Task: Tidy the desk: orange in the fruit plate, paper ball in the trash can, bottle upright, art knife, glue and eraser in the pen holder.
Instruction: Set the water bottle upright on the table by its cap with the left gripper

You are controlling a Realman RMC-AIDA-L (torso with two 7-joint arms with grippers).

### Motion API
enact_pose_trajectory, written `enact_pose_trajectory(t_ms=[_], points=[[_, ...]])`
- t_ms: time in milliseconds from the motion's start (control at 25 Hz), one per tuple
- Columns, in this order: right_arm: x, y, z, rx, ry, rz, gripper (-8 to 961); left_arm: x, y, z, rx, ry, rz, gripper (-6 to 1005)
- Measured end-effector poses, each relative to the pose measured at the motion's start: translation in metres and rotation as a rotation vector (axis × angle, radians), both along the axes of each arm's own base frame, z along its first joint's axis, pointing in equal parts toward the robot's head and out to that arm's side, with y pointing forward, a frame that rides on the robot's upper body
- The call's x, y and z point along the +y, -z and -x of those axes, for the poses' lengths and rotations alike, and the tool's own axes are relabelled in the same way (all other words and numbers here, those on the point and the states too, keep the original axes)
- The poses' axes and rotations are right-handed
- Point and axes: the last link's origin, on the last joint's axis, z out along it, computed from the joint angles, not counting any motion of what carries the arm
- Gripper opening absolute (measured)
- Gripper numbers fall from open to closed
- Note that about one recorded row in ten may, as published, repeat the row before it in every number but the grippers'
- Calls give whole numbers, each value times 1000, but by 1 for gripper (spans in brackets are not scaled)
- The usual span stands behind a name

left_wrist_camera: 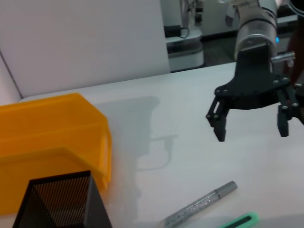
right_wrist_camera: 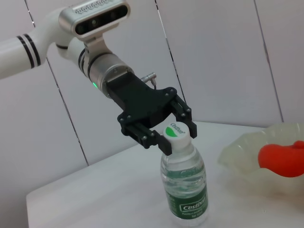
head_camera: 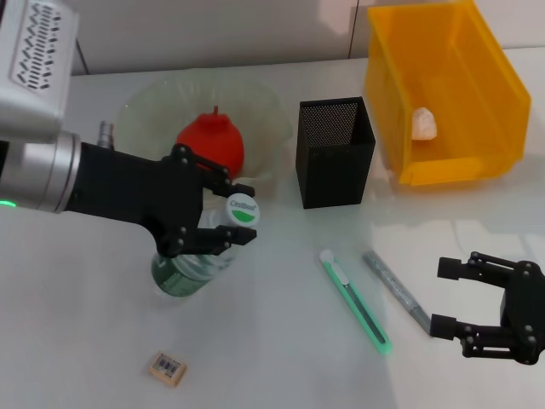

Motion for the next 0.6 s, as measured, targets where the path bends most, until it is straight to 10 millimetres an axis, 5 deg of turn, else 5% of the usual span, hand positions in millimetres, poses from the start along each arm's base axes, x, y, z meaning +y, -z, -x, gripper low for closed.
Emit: enact_pose_trajectory(t_ms=[600], points=[[2,1,3,6,-13,4,837,-5,-14,26,-190,-125,-108,452]])
